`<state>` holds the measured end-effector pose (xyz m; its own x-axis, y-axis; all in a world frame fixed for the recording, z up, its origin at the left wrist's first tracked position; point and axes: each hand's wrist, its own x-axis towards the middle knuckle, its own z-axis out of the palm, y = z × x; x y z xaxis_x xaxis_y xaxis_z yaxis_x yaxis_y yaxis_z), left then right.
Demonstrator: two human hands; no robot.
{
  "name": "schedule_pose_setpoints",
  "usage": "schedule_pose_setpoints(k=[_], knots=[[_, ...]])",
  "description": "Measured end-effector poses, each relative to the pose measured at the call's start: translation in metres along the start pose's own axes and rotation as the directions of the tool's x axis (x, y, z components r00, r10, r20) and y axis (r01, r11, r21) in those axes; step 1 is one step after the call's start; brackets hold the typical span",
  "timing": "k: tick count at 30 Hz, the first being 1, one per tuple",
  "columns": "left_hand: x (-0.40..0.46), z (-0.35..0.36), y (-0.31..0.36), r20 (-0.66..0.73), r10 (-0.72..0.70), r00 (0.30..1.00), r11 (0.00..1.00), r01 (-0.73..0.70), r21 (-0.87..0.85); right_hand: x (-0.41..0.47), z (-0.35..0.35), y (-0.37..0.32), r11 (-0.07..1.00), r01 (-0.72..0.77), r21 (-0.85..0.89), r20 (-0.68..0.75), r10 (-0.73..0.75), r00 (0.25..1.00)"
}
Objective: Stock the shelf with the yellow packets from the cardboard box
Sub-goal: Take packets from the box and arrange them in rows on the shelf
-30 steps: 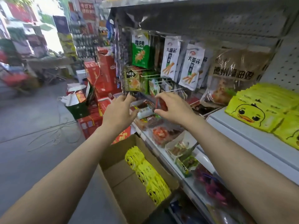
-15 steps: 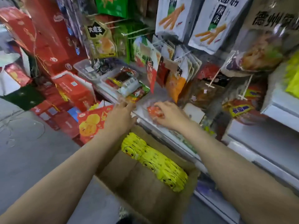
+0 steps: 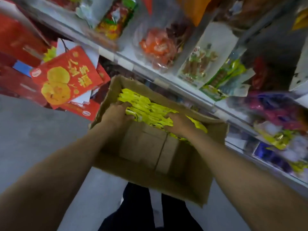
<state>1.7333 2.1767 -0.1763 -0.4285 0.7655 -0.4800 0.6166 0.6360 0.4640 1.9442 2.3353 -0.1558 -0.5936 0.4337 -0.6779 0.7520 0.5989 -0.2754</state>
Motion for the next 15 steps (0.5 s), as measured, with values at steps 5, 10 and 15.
schedule_pose_setpoints(k=[5, 10, 15], knots=[[0.026, 0.035, -0.028, 0.051, -0.014, 0.999, 0.998, 0.011, 0.058, 0.030, 0.047, 0.014, 0.992, -0.092, 0.086, -0.038, 0.096, 0.995], [0.033, 0.055, -0.041, -0.011, 0.016, 1.000, 0.999, -0.015, 0.050, 0.044, 0.076, 0.017, 0.988, -0.134, 0.079, -0.173, 0.146, 0.974], [0.038, 0.060, -0.047, -0.035, 0.010, 0.999, 0.997, -0.007, 0.071, 0.051, 0.094, 0.013, 0.989, -0.147, 0.011, -0.268, 0.144, 0.953]])
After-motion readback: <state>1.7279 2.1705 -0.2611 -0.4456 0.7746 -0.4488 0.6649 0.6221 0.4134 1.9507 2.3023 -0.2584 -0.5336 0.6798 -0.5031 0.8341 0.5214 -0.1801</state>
